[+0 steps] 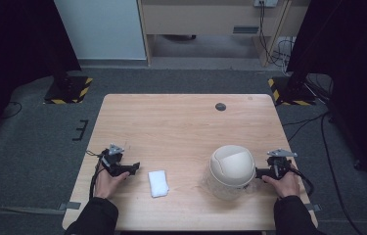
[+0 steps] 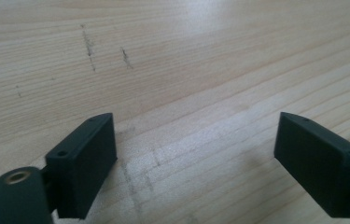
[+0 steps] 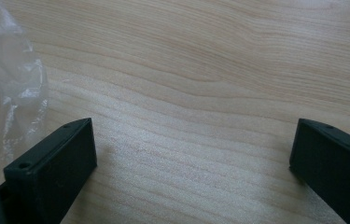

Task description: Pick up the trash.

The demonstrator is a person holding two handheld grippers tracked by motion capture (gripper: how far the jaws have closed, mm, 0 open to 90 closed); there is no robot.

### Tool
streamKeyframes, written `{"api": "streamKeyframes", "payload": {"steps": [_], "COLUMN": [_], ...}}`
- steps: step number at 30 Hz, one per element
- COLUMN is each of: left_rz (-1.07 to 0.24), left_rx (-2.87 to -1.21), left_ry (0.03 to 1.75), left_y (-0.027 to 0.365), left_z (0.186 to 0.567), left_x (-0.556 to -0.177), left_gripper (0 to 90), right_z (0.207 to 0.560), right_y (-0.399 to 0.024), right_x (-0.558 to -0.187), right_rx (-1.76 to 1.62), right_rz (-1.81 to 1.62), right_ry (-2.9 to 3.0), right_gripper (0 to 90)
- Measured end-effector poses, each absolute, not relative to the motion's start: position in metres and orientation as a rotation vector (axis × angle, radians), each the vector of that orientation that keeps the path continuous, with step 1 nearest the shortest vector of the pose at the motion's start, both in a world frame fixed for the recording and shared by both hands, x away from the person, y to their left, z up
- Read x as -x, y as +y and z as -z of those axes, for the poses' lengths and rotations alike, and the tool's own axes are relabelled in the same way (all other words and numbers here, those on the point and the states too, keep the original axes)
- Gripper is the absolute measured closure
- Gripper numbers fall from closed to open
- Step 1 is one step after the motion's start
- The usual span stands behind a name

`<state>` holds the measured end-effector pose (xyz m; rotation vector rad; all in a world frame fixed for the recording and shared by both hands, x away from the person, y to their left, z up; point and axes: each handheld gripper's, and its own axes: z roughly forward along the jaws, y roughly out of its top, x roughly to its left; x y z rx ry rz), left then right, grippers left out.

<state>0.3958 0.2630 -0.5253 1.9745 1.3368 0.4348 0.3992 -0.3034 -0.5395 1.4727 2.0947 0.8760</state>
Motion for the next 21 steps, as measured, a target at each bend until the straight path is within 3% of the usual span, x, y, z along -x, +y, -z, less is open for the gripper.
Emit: {"api": "streamKeyframes", "payload": {"steps": [7, 21], "left_rz": [-0.454, -0.384], "left_rx": [-1.821, -1.801], "left_ry": [1.226, 0.962], "left_y": [0.263, 0.243], "left_z": [0.496, 0.465], "left_x": [-0.386, -0.377], "left_gripper": [12.8, 12.7], "right_z": [0.54, 0.54], "right_y": [-0.303, -0.303], "right_x": [-0.399, -0.399], "right_rx": [-1.468, -1.462], "right_rz": [-0.878, -0.881], "right_ry": [2.096, 2.102], "right_gripper": [0.7, 0.7]}}
